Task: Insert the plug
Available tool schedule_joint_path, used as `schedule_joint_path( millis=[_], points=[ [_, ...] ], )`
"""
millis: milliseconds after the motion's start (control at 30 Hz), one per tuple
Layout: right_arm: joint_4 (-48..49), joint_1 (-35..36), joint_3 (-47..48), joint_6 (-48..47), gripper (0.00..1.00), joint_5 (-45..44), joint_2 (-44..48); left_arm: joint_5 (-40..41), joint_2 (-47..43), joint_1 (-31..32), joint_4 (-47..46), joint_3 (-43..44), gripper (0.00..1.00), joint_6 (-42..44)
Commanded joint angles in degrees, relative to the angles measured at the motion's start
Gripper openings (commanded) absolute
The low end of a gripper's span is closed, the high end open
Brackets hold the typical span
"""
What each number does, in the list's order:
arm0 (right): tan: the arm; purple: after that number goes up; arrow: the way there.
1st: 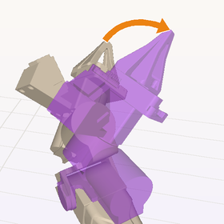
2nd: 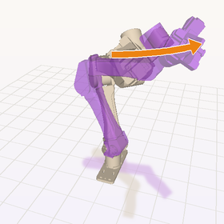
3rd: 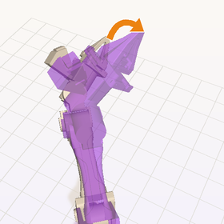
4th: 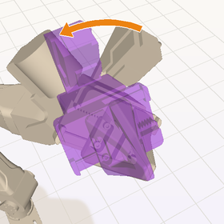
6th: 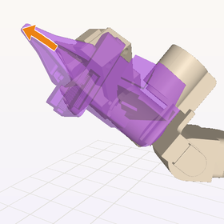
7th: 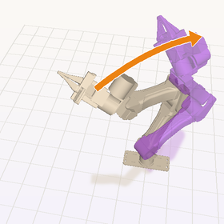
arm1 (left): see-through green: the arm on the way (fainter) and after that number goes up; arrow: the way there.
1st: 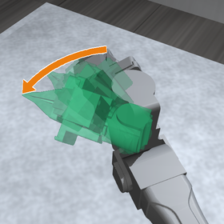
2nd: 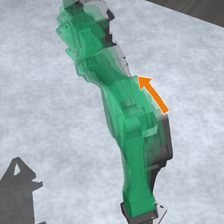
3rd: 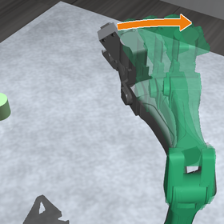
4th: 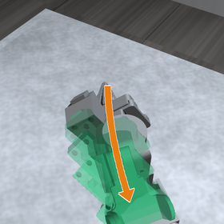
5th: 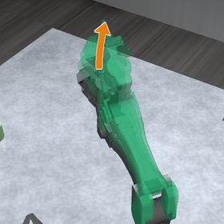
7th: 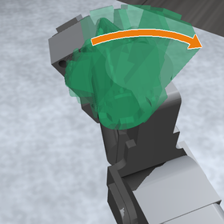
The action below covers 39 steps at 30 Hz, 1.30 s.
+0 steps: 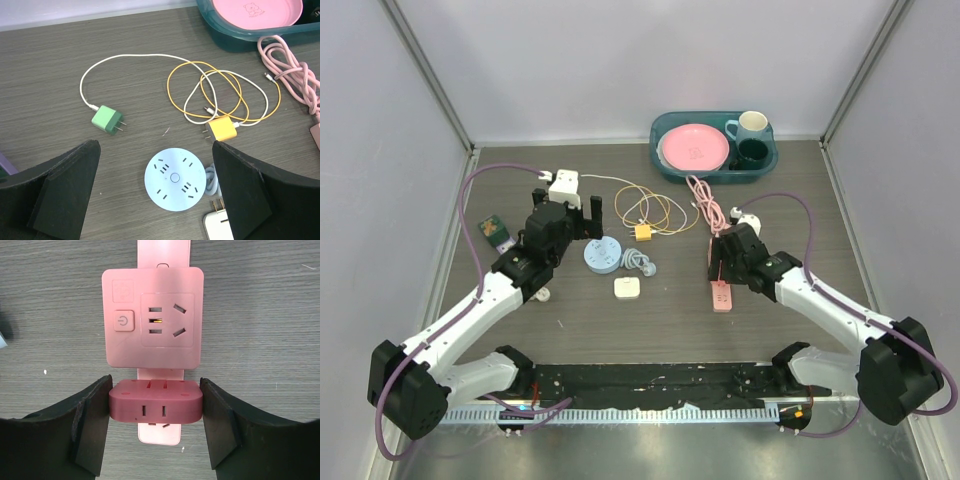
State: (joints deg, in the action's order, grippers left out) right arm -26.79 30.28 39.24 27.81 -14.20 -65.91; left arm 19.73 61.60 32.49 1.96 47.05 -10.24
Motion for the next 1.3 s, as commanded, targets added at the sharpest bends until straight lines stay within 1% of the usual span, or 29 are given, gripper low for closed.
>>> schedule_joint_path(
  millis=[0, 133, 333, 633, 800, 900, 967, 1000, 1033, 1100, 1133, 1200, 1233, 1267],
  points=[
    [-6.61, 1.01, -2.42, 1.37, 0.01, 0.31, -2.47, -0.30, -1.05, -0.32, -1.43, -0.03, 1.00, 0.13],
    [-8.80, 1.27, -2.16, 2.33, 0.01, -0.04, -5.28, -0.39, -1.05, -0.24, -1.43, -0.03, 1.00, 0.13],
    [-12.50, 1.36, -1.54, 3.83, 0.01, -1.10, -6.68, -0.22, -1.31, -0.32, -1.43, -0.03, 1.00, 0.31],
    [-13.12, 2.76, -1.10, 3.74, 0.01, -0.30, -10.99, 0.14, -1.92, -0.32, -1.34, -0.11, 1.00, 0.83],
    [-13.03, 2.76, 0.48, 3.57, 0.01, -1.01, -8.72, -0.04, -1.93, -0.32, -1.25, -0.11, 1.00, 0.66],
    [-12.68, 2.76, 3.02, 3.13, 0.12, -2.06, -5.64, -0.30, -1.93, -0.23, -1.34, -0.11, 1.00, 0.48],
    [-12.15, 2.85, 5.05, 3.04, 0.25, -2.67, -3.88, -0.39, -1.84, -0.15, -1.25, -0.20, 1.00, 0.31],
    [-11.89, 2.68, 5.75, 2.86, 0.32, -3.03, -3.53, -0.39, -1.84, -0.32, -1.25, -0.20, 1.00, 0.22],
    [-11.28, 2.76, 6.80, 2.86, 0.46, -3.38, -3.09, -0.56, -2.01, -0.24, -1.34, -0.20, 1.00, 0.13],
    [-10.83, 2.76, 8.03, 2.60, 0.58, -3.64, -2.21, -0.65, -2.10, -0.23, -1.25, -0.38, 1.00, -0.04],
    [-10.48, 2.76, 9.35, 2.51, 0.67, -3.99, -2.03, -0.83, -2.28, -0.23, -1.34, -0.38, 1.00, -0.13],
    [-10.22, 2.76, 10.85, 1.90, 0.74, -4.00, -1.51, -1.00, -2.28, -0.32, -1.08, -0.38, 1.00, -0.57],
    [-10.13, 2.76, 12.51, 1.72, 0.80, -4.17, -1.42, -1.27, -2.19, -0.24, -0.99, -0.38, 1.00, -0.74],
    [-10.13, 2.76, 13.31, 1.46, 0.82, -4.26, -1.24, -1.62, -2.28, -0.23, -0.73, -0.29, 1.00, -1.18]
  ],
)
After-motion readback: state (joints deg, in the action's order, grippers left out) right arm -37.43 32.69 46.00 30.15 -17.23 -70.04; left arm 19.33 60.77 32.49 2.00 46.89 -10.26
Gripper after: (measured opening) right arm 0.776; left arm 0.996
